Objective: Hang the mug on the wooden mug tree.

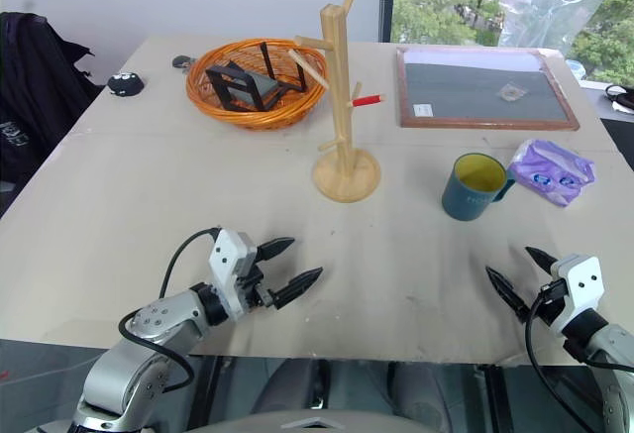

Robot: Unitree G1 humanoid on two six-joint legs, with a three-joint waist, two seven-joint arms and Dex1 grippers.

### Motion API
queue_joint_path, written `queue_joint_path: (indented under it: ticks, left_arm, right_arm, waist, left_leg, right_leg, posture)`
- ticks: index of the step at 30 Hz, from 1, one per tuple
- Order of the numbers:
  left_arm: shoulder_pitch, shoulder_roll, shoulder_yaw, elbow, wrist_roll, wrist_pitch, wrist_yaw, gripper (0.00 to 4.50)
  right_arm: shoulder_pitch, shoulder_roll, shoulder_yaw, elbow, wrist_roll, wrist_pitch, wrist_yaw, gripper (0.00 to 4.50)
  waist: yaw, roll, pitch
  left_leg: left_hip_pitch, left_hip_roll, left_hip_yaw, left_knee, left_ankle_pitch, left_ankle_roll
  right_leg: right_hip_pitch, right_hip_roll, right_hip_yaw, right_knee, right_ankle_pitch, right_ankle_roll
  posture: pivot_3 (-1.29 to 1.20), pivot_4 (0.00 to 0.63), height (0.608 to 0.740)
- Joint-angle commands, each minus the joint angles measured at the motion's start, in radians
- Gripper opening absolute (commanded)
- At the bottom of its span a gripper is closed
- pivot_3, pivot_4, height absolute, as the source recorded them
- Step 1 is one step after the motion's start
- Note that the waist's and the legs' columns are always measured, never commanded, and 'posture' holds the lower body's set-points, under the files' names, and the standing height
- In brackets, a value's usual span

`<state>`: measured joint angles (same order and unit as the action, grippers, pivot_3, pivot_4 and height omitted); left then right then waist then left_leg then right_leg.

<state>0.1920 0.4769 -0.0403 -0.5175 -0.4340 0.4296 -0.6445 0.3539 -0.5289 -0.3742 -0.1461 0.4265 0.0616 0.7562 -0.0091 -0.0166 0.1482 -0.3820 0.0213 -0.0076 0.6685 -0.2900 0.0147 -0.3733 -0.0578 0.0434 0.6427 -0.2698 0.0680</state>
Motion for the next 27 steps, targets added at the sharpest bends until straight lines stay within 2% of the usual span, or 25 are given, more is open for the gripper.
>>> queue_joint_path:
  ticks: [1, 21, 27]
  left_arm:
    - [-0.011, 0.003, 0.000, -0.041, -0.010, -0.009, -0.004, 4.50]
    - [-0.008, 0.010, 0.005, -0.037, -0.026, -0.012, -0.025, 4.50]
    - [-0.071, 0.035, -0.020, -0.076, -0.076, 0.022, -0.082, 4.50]
  right_arm:
    - [-0.016, -0.014, -0.029, 0.010, -0.001, -0.032, 0.006, 4.42]
    - [-0.053, -0.021, -0.030, 0.042, -0.007, -0.047, 0.010, 4.42]
    - [-0.173, -0.087, -0.043, 0.163, -0.027, -0.070, 0.023, 4.42]
  waist:
    - [0.000, 0.000, 0.000]
    - [0.000, 0.000, 0.000]
    - [-0.002, 0.000, 0.000]
  left_leg:
    - [0.000, 0.000, 0.000, 0.000, 0.000, 0.000]
    - [0.000, 0.000, 0.000, 0.000, 0.000, 0.000]
    - [0.000, 0.000, 0.000, 0.000, 0.000, 0.000]
  right_leg:
    - [0.000, 0.000, 0.000, 0.000, 0.000, 0.000]
    - [0.000, 0.000, 0.000, 0.000, 0.000, 0.000]
    - [0.000, 0.000, 0.000, 0.000, 0.000, 0.000]
  posture:
    - [0.00, 0.150, 0.737]
    - [0.00, 0.150, 0.737]
    - [0.00, 0.150, 0.737]
